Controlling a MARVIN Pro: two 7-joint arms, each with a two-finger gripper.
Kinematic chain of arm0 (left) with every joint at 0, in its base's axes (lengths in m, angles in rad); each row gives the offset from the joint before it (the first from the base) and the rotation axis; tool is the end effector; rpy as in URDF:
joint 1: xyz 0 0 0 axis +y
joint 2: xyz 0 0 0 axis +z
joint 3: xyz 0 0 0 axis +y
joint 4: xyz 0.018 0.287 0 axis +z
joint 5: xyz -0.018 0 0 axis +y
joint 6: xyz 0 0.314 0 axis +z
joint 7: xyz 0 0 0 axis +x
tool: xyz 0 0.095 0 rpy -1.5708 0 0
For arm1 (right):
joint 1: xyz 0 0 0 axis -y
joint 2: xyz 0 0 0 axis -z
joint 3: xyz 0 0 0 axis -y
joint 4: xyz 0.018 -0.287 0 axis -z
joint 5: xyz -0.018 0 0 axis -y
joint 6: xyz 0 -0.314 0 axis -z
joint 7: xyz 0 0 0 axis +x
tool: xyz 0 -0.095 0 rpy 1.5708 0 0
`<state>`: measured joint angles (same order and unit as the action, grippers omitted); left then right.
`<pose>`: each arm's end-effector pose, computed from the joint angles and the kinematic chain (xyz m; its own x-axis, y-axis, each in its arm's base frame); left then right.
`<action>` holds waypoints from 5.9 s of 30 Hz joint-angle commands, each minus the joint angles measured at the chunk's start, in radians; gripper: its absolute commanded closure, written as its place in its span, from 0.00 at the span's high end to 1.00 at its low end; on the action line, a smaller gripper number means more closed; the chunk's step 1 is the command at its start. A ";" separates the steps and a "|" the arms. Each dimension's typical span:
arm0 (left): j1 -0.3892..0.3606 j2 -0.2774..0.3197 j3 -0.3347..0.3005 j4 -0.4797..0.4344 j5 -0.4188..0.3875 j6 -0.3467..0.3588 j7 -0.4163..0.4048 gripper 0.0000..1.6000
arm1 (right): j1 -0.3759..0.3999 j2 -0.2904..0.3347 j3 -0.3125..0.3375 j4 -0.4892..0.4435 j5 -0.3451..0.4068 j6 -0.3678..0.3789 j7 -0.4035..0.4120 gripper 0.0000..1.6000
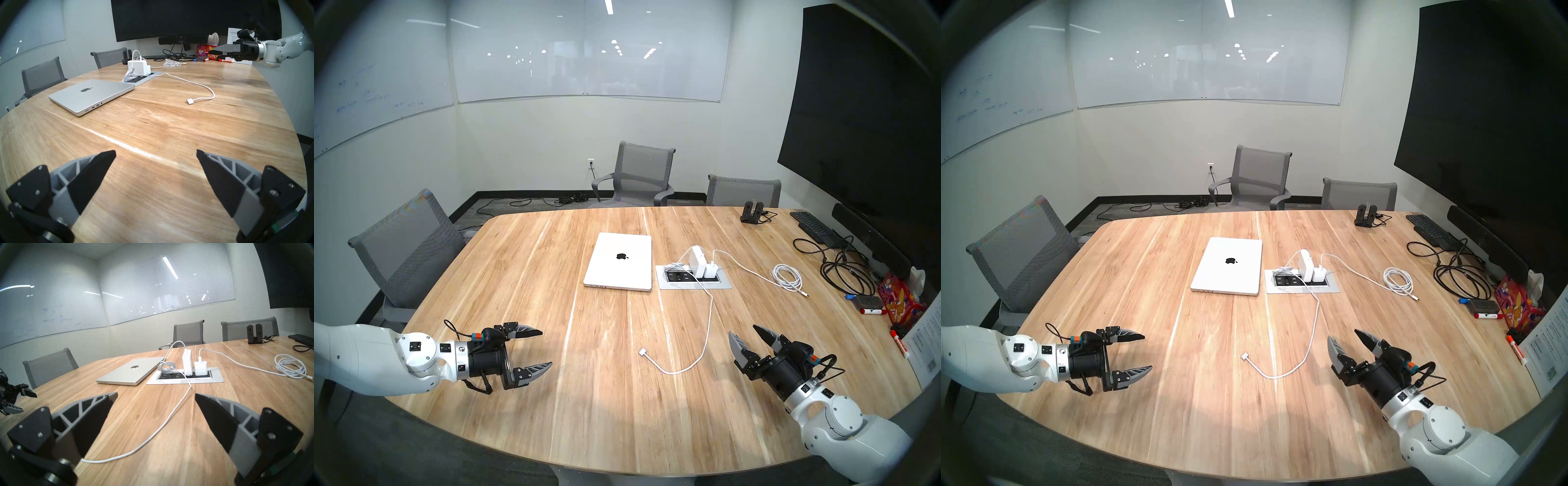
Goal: Plug the charging cable into the port of a MacBook
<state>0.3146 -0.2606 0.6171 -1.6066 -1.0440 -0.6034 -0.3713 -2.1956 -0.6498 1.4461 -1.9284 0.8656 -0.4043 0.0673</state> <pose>0.3083 0.1395 -0.3234 0.1298 -0.3640 0.9223 -0.8607 -0.5031 -0.0774 0.2566 -0.0937 -0.3107 0.1120 -0.1289 0.9853 0.3743 -0.9131 -0.1620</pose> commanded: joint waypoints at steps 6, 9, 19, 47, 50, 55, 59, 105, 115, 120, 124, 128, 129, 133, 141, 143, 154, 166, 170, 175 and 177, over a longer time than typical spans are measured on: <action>-0.007 -0.001 -0.006 0.000 -0.001 -0.002 0.001 1.00 | 0.136 -0.042 -0.083 -0.028 -0.077 0.079 -0.015 1.00; -0.007 -0.001 -0.006 0.000 -0.001 -0.002 0.001 1.00 | 0.174 -0.047 -0.124 -0.026 -0.102 0.104 -0.019 1.00; -0.007 -0.001 -0.006 0.000 -0.001 -0.002 0.001 1.00 | 0.224 -0.063 -0.188 -0.033 -0.186 0.165 -0.031 1.00; -0.007 -0.001 -0.006 0.000 0.000 -0.002 0.001 1.00 | 0.218 0.020 -0.246 -0.145 -0.282 0.373 -0.018 1.00; -0.007 -0.001 -0.006 0.000 0.000 -0.002 0.001 1.00 | 0.221 0.023 -0.249 -0.144 -0.286 0.384 -0.011 1.00; -0.007 -0.001 -0.006 0.000 0.000 -0.002 0.001 1.00 | 0.251 0.013 -0.253 -0.131 -0.289 0.400 0.006 1.00; -0.007 -0.001 -0.006 0.000 0.000 -0.002 0.001 1.00 | 0.280 0.010 -0.266 -0.124 -0.305 0.427 0.025 1.00; -0.007 -0.001 -0.005 0.000 -0.001 -0.002 0.001 1.00 | 0.495 -0.138 -0.402 0.041 -0.418 0.594 0.150 1.00; -0.007 -0.001 -0.005 0.000 -0.001 -0.002 0.001 1.00 | 0.549 -0.141 -0.389 0.022 -0.404 0.689 0.185 1.00; -0.007 -0.001 -0.005 0.000 -0.001 -0.002 0.001 1.00 | 0.588 -0.139 -0.384 0.014 -0.396 0.759 0.209 1.00; -0.008 -0.001 -0.005 0.000 -0.001 -0.002 0.001 1.00 | 0.602 -0.123 -0.379 -0.003 -0.387 0.822 0.229 1.00; -0.008 -0.001 -0.005 0.000 -0.001 -0.002 0.001 1.00 | 0.617 -0.109 -0.379 -0.012 -0.380 0.887 0.256 1.00; -0.008 -0.001 -0.005 0.000 -0.001 -0.002 0.001 1.00 | 0.619 -0.106 -0.381 -0.015 -0.380 0.899 0.262 1.00; -0.008 -0.001 -0.005 0.000 -0.001 -0.002 0.001 1.00 | 0.641 -0.105 -0.389 -0.019 -0.383 0.962 0.276 1.00; -0.008 -0.001 -0.005 0.000 -0.001 -0.002 0.001 1.00 | 0.691 -0.127 -0.408 -0.018 -0.393 1.039 0.300 1.00; -0.008 -0.001 -0.005 0.000 -0.001 -0.002 0.001 1.00 | 0.706 -0.139 -0.416 -0.015 -0.396 1.054 0.301 1.00; -0.008 -0.001 -0.005 0.000 -0.001 -0.002 0.001 1.00 | 0.780 -0.177 -0.489 0.007 -0.446 1.153 0.320 1.00; -0.007 -0.001 -0.005 0.000 -0.001 -0.002 0.001 1.00 | 0.790 -0.162 -0.519 0.012 -0.483 1.184 0.345 1.00; -0.007 -0.001 -0.005 0.000 -0.001 -0.002 0.001 1.00 | 0.798 -0.155 -0.528 0.017 -0.494 1.181 0.364 1.00; -0.007 -0.001 -0.005 0.000 -0.001 -0.002 0.001 1.00 | 0.805 -0.153 -0.531 0.018 -0.503 1.187 0.377 1.00; -0.007 -0.001 -0.005 0.000 -0.001 -0.002 0.001 1.00 | 0.810 -0.150 -0.531 0.025 -0.506 1.184 0.385 1.00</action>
<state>0.3145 -0.2607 0.6189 -1.6066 -1.0445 -0.6035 -0.3713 -1.4083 -0.8085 0.9120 -1.9078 0.3600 0.7870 0.4327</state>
